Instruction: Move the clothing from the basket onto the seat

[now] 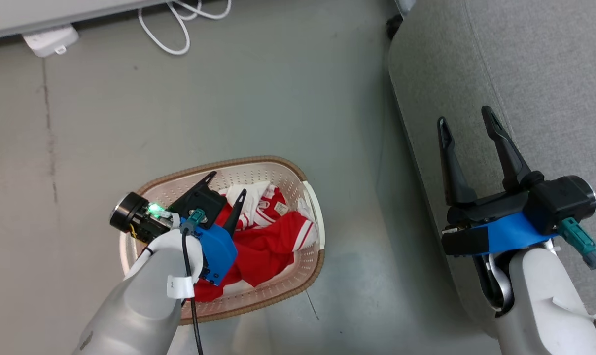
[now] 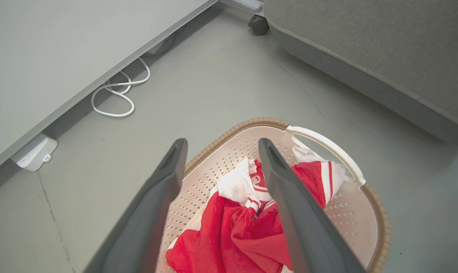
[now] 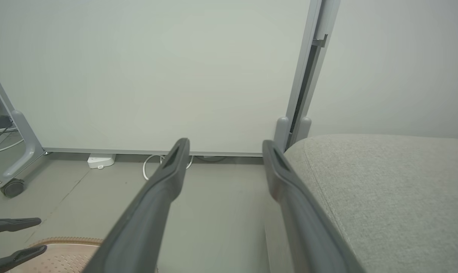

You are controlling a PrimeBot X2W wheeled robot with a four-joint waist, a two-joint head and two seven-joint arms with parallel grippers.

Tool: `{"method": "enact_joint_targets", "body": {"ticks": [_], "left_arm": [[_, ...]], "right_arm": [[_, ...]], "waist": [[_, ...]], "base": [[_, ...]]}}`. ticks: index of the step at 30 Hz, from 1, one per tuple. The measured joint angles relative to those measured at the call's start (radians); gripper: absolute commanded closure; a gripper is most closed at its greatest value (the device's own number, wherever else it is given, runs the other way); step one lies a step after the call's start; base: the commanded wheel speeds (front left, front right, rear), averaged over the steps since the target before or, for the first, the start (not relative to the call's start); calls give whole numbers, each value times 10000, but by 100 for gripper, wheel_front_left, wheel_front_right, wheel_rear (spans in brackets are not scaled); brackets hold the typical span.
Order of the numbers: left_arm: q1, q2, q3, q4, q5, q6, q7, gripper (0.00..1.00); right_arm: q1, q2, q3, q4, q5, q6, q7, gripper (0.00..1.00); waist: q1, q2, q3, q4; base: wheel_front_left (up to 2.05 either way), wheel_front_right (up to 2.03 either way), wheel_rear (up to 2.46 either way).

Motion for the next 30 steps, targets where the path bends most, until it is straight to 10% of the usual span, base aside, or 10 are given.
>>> {"method": "enact_joint_targets", "body": {"ticks": [30], "left_arm": [[-2748, 685, -3779, 2857, -1503, 0, 2100, 0]], "right_arm": [[-1639, 2, 111, -727, 140, 2, 0, 0]], "waist": [[-1, 0, 4264, -792]], "base": [[0, 0, 0]]}}
